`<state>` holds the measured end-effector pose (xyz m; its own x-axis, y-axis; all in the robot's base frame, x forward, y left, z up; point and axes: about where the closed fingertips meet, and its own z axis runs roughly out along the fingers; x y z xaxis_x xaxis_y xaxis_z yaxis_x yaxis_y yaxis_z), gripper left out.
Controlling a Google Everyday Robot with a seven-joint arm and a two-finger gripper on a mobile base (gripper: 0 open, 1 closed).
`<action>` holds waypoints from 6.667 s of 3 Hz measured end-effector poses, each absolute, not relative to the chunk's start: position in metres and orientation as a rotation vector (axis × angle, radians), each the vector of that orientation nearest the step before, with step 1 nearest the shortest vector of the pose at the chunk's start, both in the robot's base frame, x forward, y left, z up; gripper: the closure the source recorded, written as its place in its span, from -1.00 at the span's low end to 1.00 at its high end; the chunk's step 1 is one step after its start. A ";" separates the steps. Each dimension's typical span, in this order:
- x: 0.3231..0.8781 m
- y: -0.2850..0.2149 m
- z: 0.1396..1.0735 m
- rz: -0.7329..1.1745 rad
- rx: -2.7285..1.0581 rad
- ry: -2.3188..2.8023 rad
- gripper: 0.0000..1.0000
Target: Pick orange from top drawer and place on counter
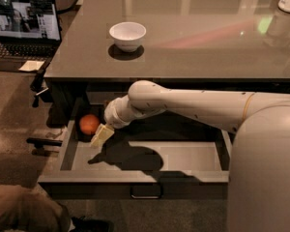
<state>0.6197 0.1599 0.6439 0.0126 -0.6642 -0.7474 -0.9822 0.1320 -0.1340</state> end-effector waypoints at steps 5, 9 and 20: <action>0.609 0.204 0.622 0.558 -1.592 1.768 -0.02; 0.589 0.108 0.674 0.546 -1.573 1.784 1.00; 0.724 0.027 0.876 0.350 -0.755 1.862 0.64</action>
Offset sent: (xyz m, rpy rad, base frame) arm -0.0160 0.0489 -0.0141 -0.0108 0.0050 -0.0545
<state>0.7235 0.0268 0.8762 -0.2531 -0.3376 -0.9066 -0.6438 0.7583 -0.1026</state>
